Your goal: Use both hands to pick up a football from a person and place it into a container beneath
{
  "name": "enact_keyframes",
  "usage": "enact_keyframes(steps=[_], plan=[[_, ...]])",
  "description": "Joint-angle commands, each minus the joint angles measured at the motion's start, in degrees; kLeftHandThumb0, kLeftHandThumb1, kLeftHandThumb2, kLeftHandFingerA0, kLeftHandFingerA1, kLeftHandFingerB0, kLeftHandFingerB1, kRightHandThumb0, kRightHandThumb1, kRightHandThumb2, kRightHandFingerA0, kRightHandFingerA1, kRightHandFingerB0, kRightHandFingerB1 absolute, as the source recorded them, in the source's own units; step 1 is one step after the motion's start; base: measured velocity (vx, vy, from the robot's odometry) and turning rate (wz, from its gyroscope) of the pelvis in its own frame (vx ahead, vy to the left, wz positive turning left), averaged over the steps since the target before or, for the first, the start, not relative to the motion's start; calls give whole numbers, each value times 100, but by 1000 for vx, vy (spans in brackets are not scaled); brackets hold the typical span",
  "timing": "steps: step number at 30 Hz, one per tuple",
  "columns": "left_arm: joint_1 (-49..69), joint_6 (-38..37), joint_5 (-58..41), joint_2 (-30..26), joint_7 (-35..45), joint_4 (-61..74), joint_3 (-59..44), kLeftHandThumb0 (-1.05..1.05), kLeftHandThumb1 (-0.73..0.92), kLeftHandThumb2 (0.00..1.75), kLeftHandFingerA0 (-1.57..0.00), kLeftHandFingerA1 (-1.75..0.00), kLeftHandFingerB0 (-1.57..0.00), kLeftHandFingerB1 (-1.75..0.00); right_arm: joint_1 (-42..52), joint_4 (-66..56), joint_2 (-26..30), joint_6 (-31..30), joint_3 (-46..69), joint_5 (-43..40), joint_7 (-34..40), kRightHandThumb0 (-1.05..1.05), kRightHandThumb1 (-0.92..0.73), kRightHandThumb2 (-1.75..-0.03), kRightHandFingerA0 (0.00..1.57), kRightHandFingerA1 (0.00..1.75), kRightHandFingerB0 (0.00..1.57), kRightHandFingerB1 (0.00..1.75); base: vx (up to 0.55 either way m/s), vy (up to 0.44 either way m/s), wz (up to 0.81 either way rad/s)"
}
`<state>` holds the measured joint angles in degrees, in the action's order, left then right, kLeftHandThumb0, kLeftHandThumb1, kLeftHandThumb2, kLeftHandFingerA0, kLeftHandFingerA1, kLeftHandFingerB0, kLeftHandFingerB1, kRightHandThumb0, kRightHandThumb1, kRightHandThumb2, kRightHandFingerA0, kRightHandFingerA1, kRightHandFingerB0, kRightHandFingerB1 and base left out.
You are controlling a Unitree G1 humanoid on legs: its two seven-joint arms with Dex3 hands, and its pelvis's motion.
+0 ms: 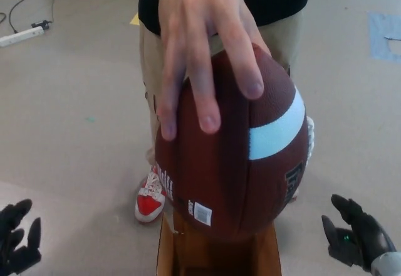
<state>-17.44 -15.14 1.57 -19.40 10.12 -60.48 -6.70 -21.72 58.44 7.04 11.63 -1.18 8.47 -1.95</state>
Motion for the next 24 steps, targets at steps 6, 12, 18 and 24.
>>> enact_keyframes(steps=[6, 12, 18, 24], plan=[[424, -846, -896, 51, 664, 1128, -663, -84, 80, 113, 0, -21, 0, -13, 630, -1841, -57, 1613, 672, -506, 557, -79, -83, -103, 10, 30, 0, 1, 0, 0, 0], [1935, -392, -1599, 356, 720, 5057, -628, -86, 83, 118, -3, -25, 0, -18, 1654, -4766, -271, 1832, 725, -575, 527, -91, -92, -122, 17, 34, 0, 9, 0, 0, 0], [2650, -33, -1750, 530, 440, 7623, -172, -95, 80, 90, -10, -26, -3, -14, 2158, -6699, -620, 1551, 297, -474, 482, -81, -84, -105, 8, 34, 0, 0, 0, 0, 0], [2593, -97, -1557, 723, 370, 8582, 327, -85, 75, 113, -8, -32, 0, -23, 2181, -7438, -886, 1555, -249, -103, 456, -88, -85, -109, 16, 37, 0, 0, 0, 0, 0]])
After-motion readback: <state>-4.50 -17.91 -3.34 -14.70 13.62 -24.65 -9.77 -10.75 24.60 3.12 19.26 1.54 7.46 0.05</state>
